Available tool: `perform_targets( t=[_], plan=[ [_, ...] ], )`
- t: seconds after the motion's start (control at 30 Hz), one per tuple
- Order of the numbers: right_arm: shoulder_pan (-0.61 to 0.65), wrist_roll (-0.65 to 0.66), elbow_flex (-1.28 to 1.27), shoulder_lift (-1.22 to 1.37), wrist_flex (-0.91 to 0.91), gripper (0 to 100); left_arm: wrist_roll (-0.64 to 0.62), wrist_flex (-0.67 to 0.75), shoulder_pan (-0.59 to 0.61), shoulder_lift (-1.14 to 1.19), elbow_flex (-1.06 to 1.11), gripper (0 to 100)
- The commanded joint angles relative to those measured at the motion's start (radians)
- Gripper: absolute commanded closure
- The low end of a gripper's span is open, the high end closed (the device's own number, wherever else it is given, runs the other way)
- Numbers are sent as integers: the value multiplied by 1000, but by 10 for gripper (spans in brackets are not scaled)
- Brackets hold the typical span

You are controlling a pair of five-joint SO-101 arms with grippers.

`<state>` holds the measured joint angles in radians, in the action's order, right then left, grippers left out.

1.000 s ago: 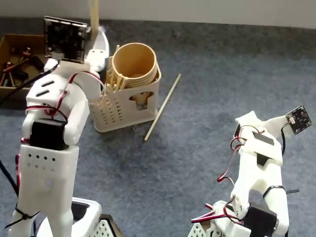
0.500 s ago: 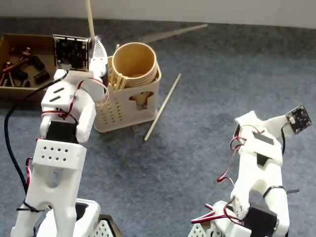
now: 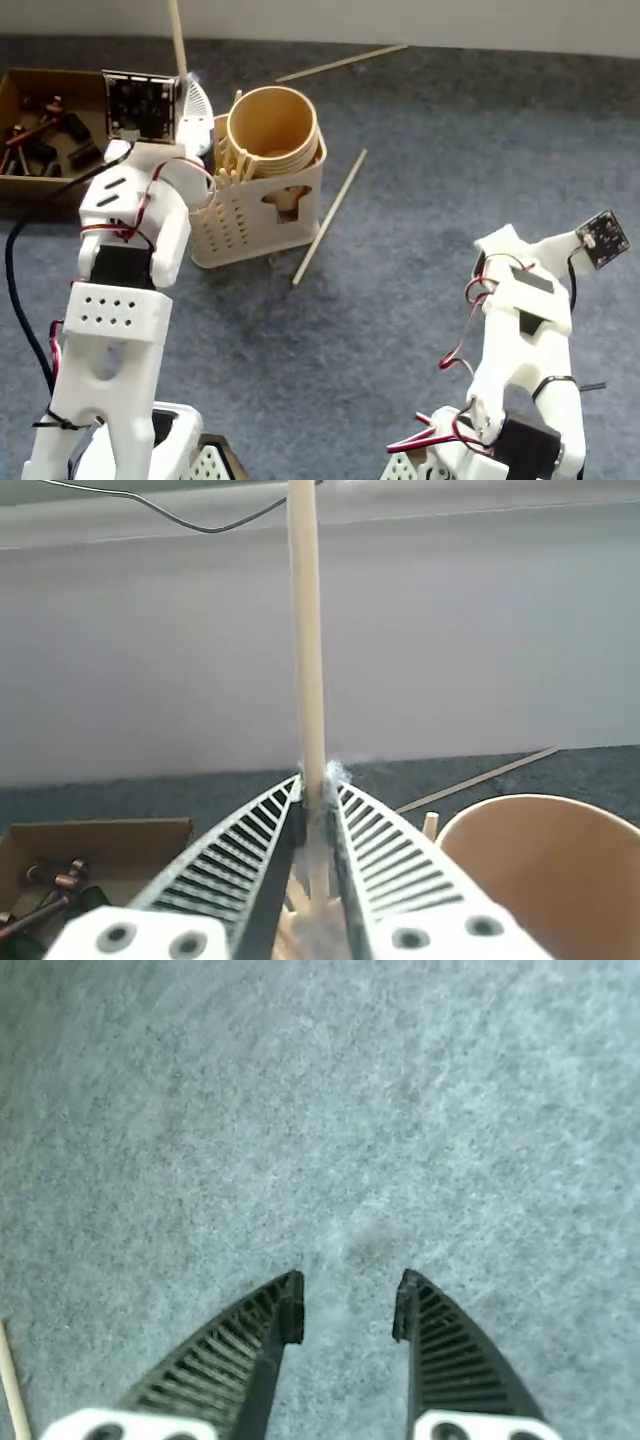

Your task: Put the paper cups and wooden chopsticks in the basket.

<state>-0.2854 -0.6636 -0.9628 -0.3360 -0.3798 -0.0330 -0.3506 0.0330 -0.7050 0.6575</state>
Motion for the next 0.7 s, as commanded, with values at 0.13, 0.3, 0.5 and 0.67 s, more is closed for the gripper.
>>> perform_targets(
  t=[0.13,0.3,0.5,0.67],
  plan=[
    [27,20,4,-22,25,847,-11,-282,45,-85,-173,846],
    [27,20,4,-22,25,847,-11,-416,41,-162,-269,845],
    [35,21,4,-22,25,847,-5,-526,73,-239,-303,812],
    [93,124,1,-21,19,847,-3,-637,177,-318,-289,813]
  ],
)
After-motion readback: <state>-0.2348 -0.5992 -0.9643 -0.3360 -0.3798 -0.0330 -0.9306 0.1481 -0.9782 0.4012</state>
